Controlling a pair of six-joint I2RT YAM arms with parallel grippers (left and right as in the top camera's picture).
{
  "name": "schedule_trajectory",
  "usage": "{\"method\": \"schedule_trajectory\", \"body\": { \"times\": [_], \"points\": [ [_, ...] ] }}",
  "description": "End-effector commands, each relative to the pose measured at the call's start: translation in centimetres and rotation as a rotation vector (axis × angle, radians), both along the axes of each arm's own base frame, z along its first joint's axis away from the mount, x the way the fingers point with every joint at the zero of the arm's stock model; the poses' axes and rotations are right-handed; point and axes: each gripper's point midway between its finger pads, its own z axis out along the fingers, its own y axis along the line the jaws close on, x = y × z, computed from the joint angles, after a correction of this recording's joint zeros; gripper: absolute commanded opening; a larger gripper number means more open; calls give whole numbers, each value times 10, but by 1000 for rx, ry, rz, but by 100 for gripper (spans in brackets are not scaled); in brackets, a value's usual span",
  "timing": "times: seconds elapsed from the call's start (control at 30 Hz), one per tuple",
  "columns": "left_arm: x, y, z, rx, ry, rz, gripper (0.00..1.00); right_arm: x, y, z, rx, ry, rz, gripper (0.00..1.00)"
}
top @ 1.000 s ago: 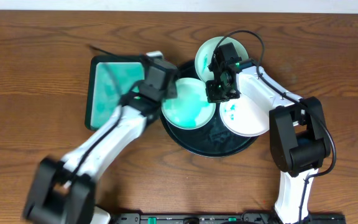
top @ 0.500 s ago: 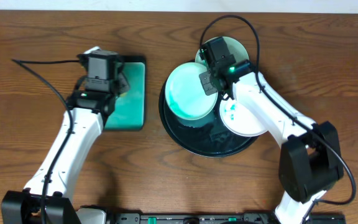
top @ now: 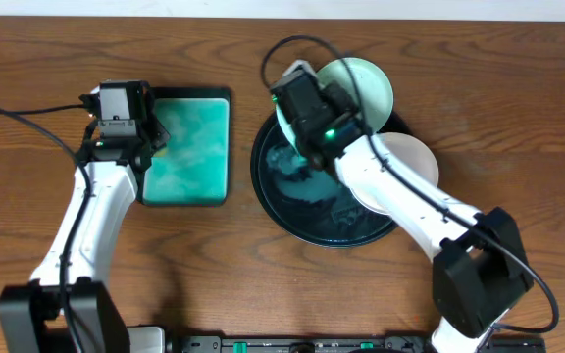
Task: Clean dirty plates on tray and stack at the side
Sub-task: 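Lift the pale green plate with the right gripper and carry it right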
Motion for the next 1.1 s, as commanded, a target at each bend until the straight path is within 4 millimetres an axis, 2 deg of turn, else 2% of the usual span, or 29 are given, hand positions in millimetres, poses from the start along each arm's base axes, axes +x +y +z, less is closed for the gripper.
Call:
{"method": "schedule_trajectory", "body": {
  "times": [0.0, 0.13, 0.27, 0.47, 0.8, 0.87, 1.0, 1.07],
  "points": [
    [-3, -1, -21, -13, 51, 2, 7, -6, -3, 43, -187, -116, -4, 1],
    [-1, -9, -40, -52, 94, -21, 7, -11, 14, 59, -271, -168, 36, 1],
    [-2, -9, -49, -55, 118, -23, 7, -15, 25, 68, -327, -192, 65, 1],
    [-1, -9, -49, -55, 115, -23, 7, -18, 35, 76, -354, -217, 87, 1],
    [-1, -9, -49, -55, 115, -23, 7, -17, 33, 78, -304, -242, 50, 1],
    [-1, -9, -49, -55, 115, -23, 7, -16, 37, 68, -229, -219, 67, 1],
    [-1, -9, -49, -55, 114, -23, 7, -20, 67, 26, 8, -46, 236, 1],
    [-1, -9, -49, -55, 115, -23, 7, -17, 61, 24, 41, -41, 204, 1]
  ]
}}
